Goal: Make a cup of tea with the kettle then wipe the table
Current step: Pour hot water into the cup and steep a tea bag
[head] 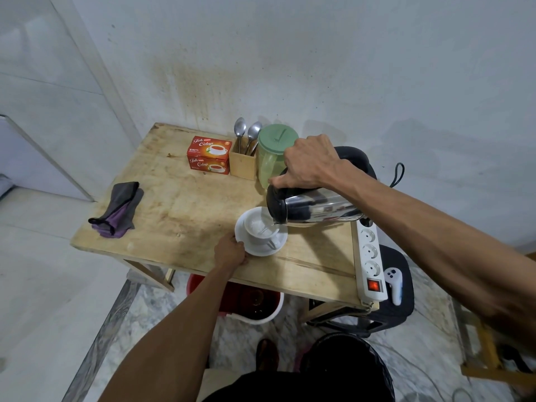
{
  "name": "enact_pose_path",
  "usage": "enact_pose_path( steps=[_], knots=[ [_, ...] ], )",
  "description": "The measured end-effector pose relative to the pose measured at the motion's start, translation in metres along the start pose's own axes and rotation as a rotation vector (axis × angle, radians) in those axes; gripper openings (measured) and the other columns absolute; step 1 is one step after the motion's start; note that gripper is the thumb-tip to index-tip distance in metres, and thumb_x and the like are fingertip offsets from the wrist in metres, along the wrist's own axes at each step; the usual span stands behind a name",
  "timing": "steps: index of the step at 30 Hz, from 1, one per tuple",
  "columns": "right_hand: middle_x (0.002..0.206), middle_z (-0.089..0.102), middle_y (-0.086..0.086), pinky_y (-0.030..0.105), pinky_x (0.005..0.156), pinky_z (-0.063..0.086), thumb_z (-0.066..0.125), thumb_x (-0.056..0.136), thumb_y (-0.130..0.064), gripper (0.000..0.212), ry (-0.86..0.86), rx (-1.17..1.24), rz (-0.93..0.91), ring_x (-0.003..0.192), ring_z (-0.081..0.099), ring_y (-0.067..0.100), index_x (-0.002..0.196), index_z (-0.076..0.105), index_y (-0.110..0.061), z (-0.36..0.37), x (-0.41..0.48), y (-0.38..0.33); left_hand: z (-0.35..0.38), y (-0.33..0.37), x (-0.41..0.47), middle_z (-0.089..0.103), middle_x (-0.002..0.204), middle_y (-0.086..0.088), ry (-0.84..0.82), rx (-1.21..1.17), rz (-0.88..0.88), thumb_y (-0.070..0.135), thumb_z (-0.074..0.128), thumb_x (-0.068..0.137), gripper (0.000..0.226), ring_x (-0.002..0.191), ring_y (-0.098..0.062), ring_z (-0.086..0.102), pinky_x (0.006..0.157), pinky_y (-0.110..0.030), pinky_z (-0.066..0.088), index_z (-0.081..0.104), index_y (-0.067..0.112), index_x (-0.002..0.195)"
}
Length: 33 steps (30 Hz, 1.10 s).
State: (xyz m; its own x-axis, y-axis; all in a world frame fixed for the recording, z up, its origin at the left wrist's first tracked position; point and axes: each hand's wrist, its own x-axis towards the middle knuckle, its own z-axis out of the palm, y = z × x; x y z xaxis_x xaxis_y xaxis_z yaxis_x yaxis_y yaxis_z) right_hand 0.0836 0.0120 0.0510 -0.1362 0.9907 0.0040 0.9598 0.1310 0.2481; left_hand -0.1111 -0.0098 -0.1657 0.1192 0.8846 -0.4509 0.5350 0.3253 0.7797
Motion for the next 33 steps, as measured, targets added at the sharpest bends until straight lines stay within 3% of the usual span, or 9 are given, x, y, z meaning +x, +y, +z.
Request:
enact_pose_path(
  steps=[21, 27, 31, 33],
  knots=[
    [0.054, 0.031, -0.002, 0.027, 0.054, 0.026, 0.051, 0.083, -0.069, 0.064, 0.009, -0.012, -0.017, 0.047, 0.026, 0.012, 0.053, 0.034, -0.015, -0.0082, 0.0033, 0.0001, 0.001, -0.0023, 0.0023, 0.072, 0.082, -0.018, 0.007, -0.057, -0.015, 0.005, 0.045, 0.087, 0.025, 0.063, -0.038, 0.071, 0.069, -0.047, 0.061, 0.065, 0.009, 0.102],
    [0.054, 0.03, -0.003, 0.024, 0.05, 0.02, 0.051, 0.083, -0.069, 0.063, -0.006, -0.02, -0.026, 0.047, 0.026, 0.012, 0.053, 0.033, -0.016, -0.0092, 0.0029, -0.0004, 0.002, -0.0051, 0.0042, 0.072, 0.079, -0.018, 0.0, -0.062, -0.016, 0.007, 0.046, 0.087, 0.022, 0.061, -0.036, 0.07, 0.073, -0.049, 0.06, 0.064, 0.01, 0.099],
    [0.054, 0.031, -0.003, 0.025, 0.052, 0.024, 0.052, 0.083, -0.068, 0.062, -0.006, -0.012, -0.022, 0.047, 0.026, 0.012, 0.053, 0.034, -0.016, -0.0095, 0.0023, -0.0014, 0.0008, -0.0034, 0.0022, 0.072, 0.074, -0.021, -0.003, -0.001, 0.027, 0.02, 0.047, 0.078, 0.014, 0.064, -0.037, 0.07, 0.073, -0.048, 0.059, 0.06, 0.022, 0.077],
    [0.055, 0.031, -0.003, 0.027, 0.054, 0.026, 0.052, 0.083, -0.068, 0.062, -0.011, -0.01, -0.021, 0.048, 0.025, 0.012, 0.054, 0.034, -0.016, -0.0097, 0.0021, -0.0018, 0.0013, -0.0042, 0.0034, 0.072, 0.074, -0.02, 0.001, 0.017, 0.023, 0.017, 0.048, 0.08, 0.014, 0.064, -0.036, 0.07, 0.072, -0.048, 0.059, 0.061, 0.021, 0.079]
  ],
)
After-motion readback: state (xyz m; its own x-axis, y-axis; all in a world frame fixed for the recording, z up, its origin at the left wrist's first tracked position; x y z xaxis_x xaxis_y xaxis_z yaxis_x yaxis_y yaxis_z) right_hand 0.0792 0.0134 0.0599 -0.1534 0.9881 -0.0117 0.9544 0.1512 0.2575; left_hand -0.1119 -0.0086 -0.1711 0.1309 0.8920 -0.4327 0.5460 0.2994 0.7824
